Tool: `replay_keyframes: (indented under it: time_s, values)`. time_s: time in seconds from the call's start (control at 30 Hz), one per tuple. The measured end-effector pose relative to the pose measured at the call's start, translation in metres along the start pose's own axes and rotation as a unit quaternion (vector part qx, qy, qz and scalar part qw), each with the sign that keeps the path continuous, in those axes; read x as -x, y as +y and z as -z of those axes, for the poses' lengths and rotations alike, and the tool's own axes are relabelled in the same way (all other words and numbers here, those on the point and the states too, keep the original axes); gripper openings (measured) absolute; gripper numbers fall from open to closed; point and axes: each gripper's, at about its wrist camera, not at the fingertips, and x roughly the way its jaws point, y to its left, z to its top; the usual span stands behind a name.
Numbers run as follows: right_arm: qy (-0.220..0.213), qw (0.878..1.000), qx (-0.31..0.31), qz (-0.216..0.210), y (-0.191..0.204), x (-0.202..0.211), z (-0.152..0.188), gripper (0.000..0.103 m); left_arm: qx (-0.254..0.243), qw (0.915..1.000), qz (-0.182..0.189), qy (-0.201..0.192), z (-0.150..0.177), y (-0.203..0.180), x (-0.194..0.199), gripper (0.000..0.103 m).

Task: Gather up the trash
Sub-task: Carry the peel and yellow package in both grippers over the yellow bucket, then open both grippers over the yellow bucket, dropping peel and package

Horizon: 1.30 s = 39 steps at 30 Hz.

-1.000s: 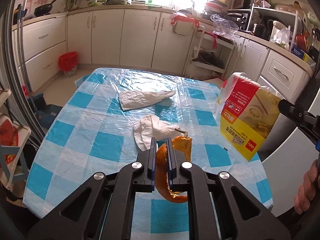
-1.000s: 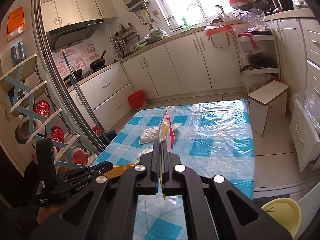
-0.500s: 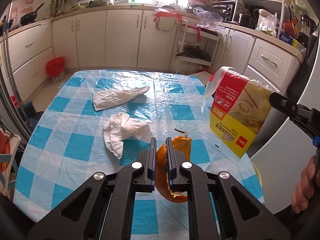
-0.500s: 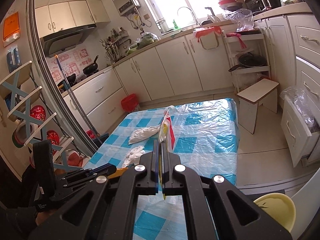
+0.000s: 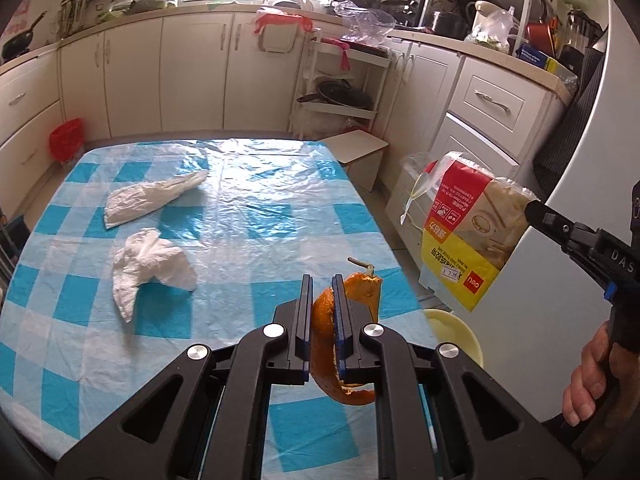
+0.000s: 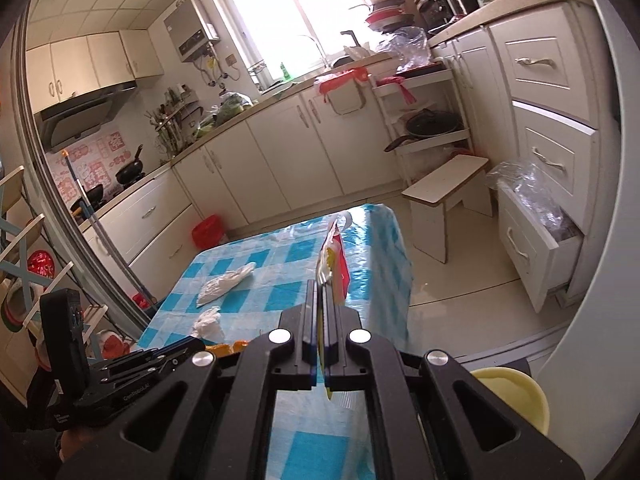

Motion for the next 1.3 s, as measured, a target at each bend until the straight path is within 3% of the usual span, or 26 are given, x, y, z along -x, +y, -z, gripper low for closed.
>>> replay_keyframes:
  time_s: [0.13,0.27,0.43,0.6,0.63,0.73,1.13,1.3]
  values:
    - [0.009,0.999,-0.029,0.043,-0.03,0.01,0.007,0.003,-0.021,0.9994,0.028,0.008,-0.001,-0.04,-0.014,0.008]
    - [0.049,0.992,-0.064,0.099,-0.06,0.004,0.02,0.003,-0.043,0.9974,0.054,0.019,0.003,-0.081,-0.03,0.008]
    - [0.118,0.974,-0.102,0.161,-0.095,-0.016,0.046,0.003,-0.05,0.9943,0.08,0.049,0.013,-0.122,-0.058,0.008]
    - [0.175,0.957,-0.134,0.189,-0.121,-0.031,0.065,0.004,-0.064,0.9904,0.092,0.081,0.029,-0.159,-0.085,0.009]
    - [0.179,0.954,-0.141,0.194,-0.125,-0.032,0.067,0.008,-0.064,0.9898,0.093,0.087,0.031,-0.162,-0.089,0.008]
    - [0.173,0.95,-0.158,0.206,-0.134,-0.026,0.069,0.037,-0.065,0.9886,0.088,0.104,0.038,-0.173,-0.101,0.008]
    - [0.086,0.958,-0.129,0.241,-0.124,0.006,0.044,0.049,-0.07,0.9831,0.081,0.148,0.052,-0.194,-0.132,0.009]
    - [0.072,0.959,-0.124,0.245,-0.123,0.011,0.036,0.051,-0.075,0.9827,0.084,0.147,0.053,-0.201,-0.133,0.022]
